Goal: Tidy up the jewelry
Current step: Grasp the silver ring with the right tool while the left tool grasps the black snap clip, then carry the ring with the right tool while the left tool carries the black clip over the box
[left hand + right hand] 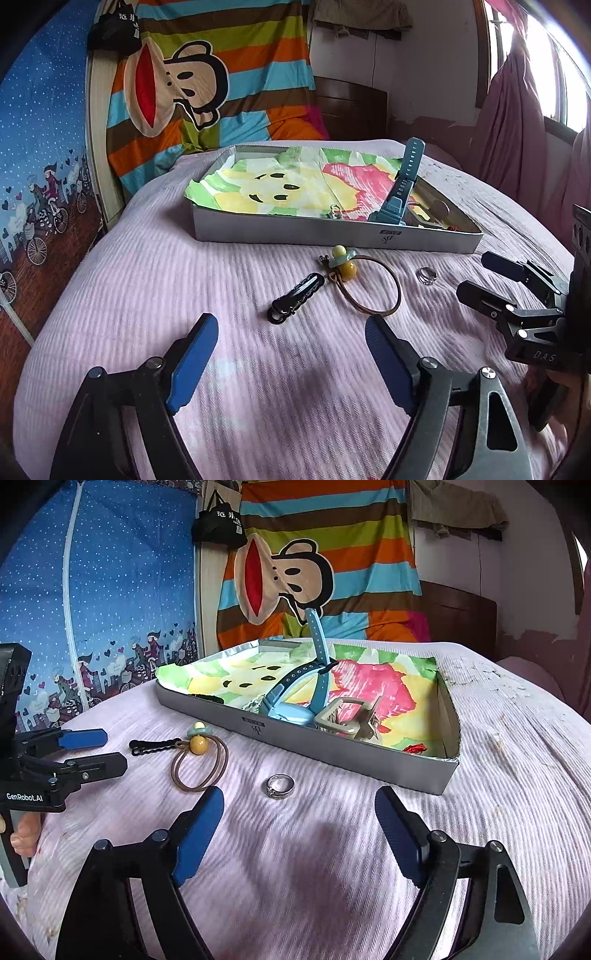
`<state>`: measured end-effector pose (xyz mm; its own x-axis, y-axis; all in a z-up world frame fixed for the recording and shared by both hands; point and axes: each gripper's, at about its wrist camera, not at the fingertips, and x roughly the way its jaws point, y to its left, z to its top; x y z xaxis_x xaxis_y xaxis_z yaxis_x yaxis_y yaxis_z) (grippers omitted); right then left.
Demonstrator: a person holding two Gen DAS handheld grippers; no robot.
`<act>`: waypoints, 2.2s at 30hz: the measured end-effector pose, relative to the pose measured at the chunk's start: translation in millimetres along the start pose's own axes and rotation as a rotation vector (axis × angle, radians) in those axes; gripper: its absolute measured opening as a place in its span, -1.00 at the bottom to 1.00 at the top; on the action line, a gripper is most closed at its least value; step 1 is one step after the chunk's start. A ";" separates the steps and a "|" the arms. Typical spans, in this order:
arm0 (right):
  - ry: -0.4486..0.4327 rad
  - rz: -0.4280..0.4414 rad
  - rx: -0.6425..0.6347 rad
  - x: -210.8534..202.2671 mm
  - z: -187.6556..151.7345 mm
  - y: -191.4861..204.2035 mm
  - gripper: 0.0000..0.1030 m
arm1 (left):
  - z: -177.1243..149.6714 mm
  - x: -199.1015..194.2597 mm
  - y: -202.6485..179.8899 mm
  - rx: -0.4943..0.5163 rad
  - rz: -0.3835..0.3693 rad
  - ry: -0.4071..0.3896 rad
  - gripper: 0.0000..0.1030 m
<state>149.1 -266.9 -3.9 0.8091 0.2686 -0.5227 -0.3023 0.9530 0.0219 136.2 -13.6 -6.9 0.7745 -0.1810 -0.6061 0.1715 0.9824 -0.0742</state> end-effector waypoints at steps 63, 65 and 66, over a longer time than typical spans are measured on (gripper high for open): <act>-0.023 0.104 0.115 6.5 -16.5 -16.6 -0.64 | -17.2 17.8 9.2 -0.130 -0.200 0.038 -0.68; -0.023 0.107 0.110 6.6 -16.7 -15.7 -0.64 | -17.9 17.2 8.9 -0.127 -0.204 0.036 -0.68; -0.024 0.109 0.111 6.5 -17.0 -15.8 -0.64 | -18.1 17.0 8.4 -0.125 -0.205 0.035 -0.68</act>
<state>150.5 -282.5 -22.1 0.7866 0.3732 -0.4920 -0.3322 0.9273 0.1724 139.9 -7.6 -32.2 0.7094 -0.3772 -0.5954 0.2441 0.9240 -0.2945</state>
